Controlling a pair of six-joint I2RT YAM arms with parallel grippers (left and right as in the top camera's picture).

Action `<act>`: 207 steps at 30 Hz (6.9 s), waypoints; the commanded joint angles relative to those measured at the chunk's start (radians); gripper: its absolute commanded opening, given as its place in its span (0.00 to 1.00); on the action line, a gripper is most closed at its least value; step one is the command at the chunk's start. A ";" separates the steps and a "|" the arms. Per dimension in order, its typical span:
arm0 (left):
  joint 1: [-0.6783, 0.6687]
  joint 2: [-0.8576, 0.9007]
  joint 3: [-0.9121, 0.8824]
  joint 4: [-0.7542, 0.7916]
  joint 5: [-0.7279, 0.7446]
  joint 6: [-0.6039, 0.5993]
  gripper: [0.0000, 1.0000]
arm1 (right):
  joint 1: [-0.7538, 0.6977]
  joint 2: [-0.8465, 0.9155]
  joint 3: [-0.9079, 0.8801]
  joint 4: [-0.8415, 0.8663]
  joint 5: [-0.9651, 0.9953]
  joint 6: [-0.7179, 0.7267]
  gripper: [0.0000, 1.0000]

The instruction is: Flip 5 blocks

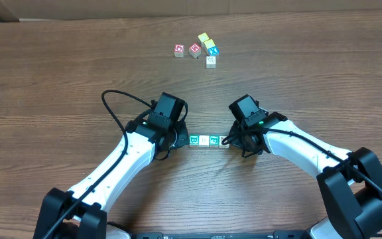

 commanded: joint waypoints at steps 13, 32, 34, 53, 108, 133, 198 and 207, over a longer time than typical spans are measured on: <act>-0.008 0.133 -0.012 0.087 0.040 -0.013 0.04 | 0.006 0.002 -0.003 0.013 0.005 -0.006 0.04; -0.016 0.134 -0.012 0.066 0.040 -0.013 0.04 | 0.031 0.002 -0.002 0.077 -0.047 -0.083 0.04; -0.026 0.134 -0.012 0.066 0.040 -0.012 0.04 | 0.031 0.002 -0.002 0.079 -0.047 -0.082 0.04; -0.053 0.134 -0.012 0.062 0.021 -0.013 0.04 | 0.031 0.002 -0.002 0.062 -0.047 -0.082 0.04; -0.050 0.177 0.009 0.094 0.003 0.003 0.04 | 0.031 0.001 -0.002 0.044 -0.048 -0.082 0.04; -0.051 0.177 0.009 0.102 0.005 0.003 0.04 | 0.031 0.001 -0.002 0.045 -0.111 -0.074 0.04; -0.052 0.177 0.071 0.175 -0.024 0.100 0.04 | 0.078 0.001 -0.002 0.009 -0.249 0.342 0.04; 0.021 0.180 0.277 0.030 -0.090 0.127 0.04 | 0.078 0.001 -0.002 -0.009 -0.180 0.338 0.04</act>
